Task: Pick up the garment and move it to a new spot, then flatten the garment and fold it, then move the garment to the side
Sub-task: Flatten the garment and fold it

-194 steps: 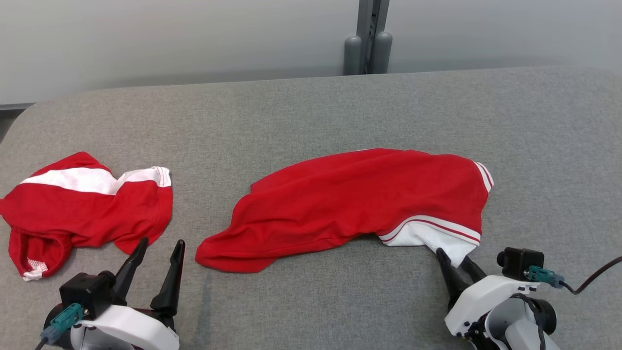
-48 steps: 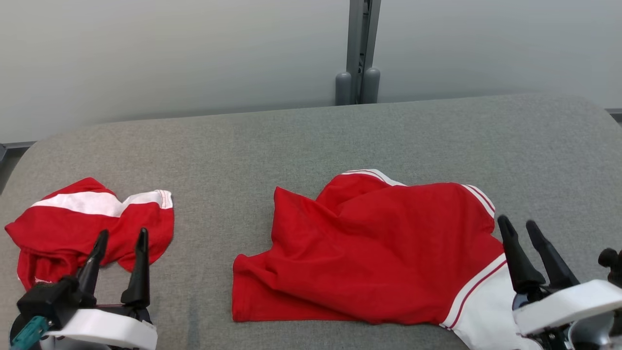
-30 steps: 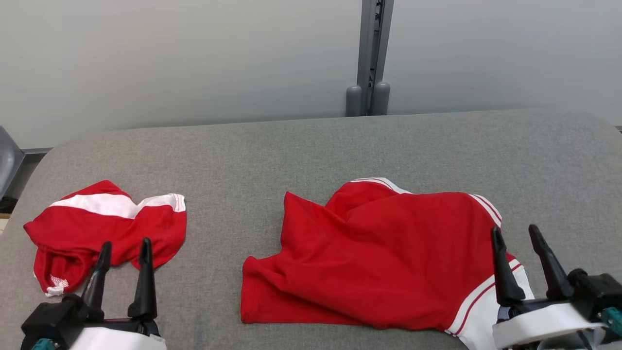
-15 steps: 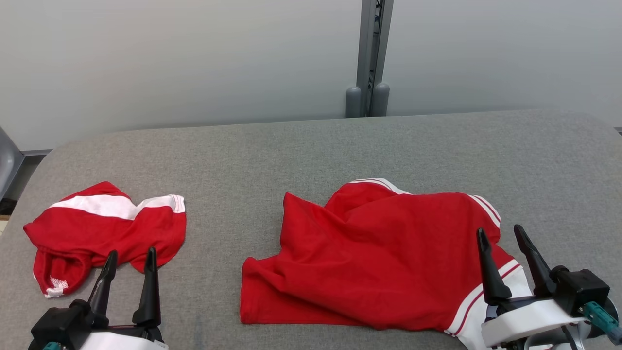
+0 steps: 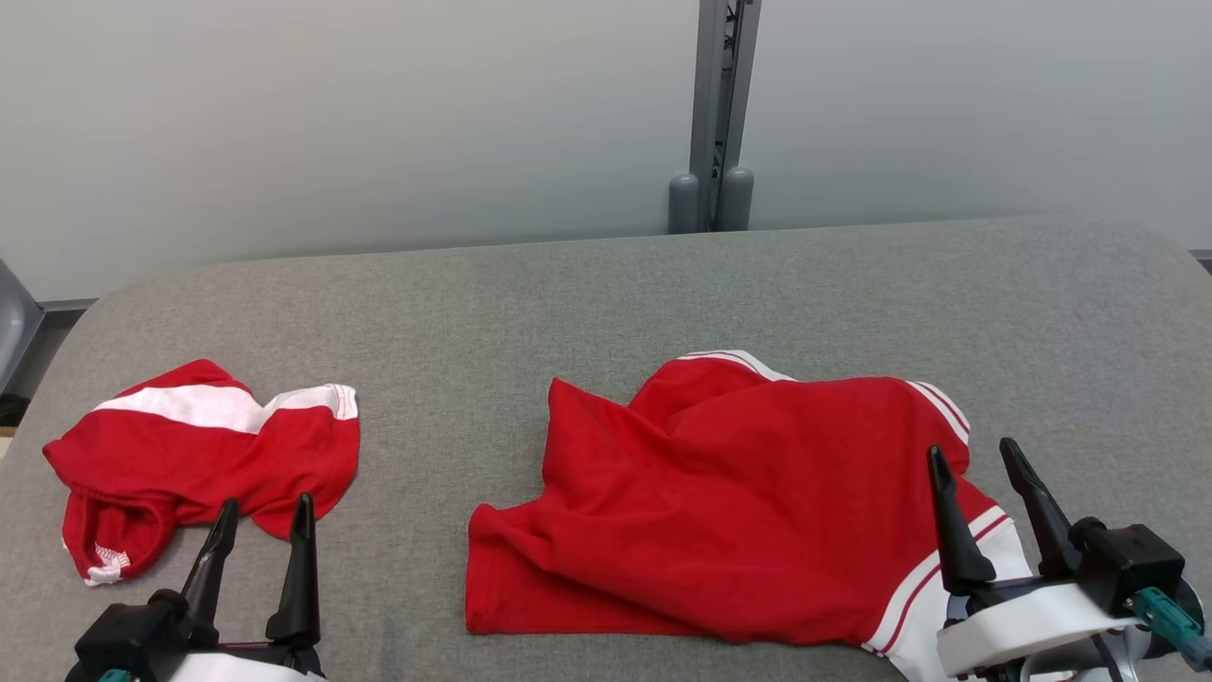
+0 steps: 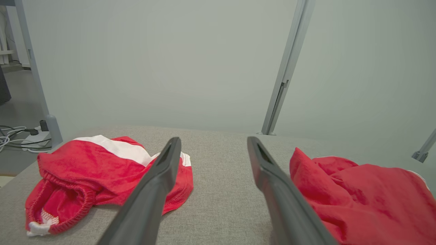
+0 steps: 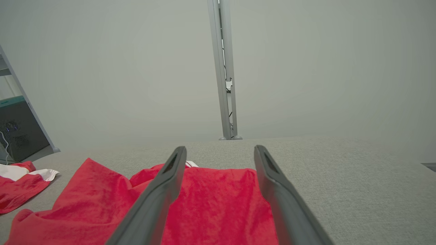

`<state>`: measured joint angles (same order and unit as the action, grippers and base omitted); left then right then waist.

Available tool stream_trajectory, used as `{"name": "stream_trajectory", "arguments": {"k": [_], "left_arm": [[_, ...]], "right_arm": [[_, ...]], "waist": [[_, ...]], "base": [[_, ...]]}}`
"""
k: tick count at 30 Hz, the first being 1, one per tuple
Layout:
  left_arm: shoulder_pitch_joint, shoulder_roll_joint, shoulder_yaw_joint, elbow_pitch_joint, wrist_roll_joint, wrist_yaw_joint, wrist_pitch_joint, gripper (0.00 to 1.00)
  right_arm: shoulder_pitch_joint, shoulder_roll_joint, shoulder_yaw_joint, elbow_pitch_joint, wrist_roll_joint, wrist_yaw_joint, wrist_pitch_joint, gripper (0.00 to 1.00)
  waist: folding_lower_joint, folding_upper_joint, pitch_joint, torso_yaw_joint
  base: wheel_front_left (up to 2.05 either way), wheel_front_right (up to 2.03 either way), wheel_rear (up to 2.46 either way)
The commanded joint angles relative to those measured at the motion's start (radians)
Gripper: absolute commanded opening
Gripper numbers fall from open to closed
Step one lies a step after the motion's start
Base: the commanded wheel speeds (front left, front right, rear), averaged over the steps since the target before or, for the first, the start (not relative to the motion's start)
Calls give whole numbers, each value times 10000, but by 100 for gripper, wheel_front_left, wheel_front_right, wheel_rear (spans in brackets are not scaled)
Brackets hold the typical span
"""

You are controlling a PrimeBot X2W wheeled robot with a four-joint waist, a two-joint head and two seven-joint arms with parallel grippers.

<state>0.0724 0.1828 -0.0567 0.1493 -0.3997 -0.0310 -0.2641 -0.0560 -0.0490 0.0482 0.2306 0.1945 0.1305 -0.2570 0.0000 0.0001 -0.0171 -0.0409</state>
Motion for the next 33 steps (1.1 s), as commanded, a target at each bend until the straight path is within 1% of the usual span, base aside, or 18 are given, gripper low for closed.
{"name": "stream_trajectory", "arguments": {"k": [1,4,7,9,12,15,19,20,24,30,33], "left_arm": [[33,66,0,23,53,33,1,100],[25,77,-23,47,42,56,22,100],[113,63,-195,115,-194,-107,490,100],[141,125,-253,66,-334,-219,816,100],[240,174,-388,-19,-581,-335,1369,100],[240,266,-505,-240,-761,-473,1735,100],[347,401,-844,-439,-971,-664,2237,100],[347,401,-844,-439,-971,-664,2237,100],[404,567,-1242,-455,-1192,-811,2830,100],[84,961,-2046,-184,-1476,-950,3783,100],[-74,1146,-2337,-92,-1647,-987,4124,100]], "right_arm": [[-74,-52,-21,-26,-38,5,-69,100],[-60,-60,-69,-73,-75,5,-30,100],[-61,-218,-509,-199,-100,5,180,100],[30,-354,-784,-326,-97,5,550,100],[313,-553,-1166,-524,-27,5,1563,100],[673,-707,-1666,-572,129,4,2813,100],[1144,-603,-2235,-482,361,5,4398,100],[1144,-603,-2235,-482,361,5,4398,100],[1390,-349,-2520,-410,455,5,5464,100],[1123,-125,-2512,219,710,5,6264,100],[890,-69,-2533,547,735,5,6425,100]], "waist": [[0,-1,-1,-6],[0,-1,-5,-17],[0,-1,-12,-28],[0,-1,-12,-36],[0,-1,-5,-63],[0,-1,45,-101],[0,-1,204,-167],[0,-1,204,-167],[0,-1,482,-272],[0,-1,897,-420],[0,-1,1035,-456]], "base": [[0,0,0],[0,0,0],[0,0,0],[0,0,0],[0,0,0],[0,0,0],[0,0,0],[0,0,0],[0,0,0],[0,0,0],[0,0,0]]}}
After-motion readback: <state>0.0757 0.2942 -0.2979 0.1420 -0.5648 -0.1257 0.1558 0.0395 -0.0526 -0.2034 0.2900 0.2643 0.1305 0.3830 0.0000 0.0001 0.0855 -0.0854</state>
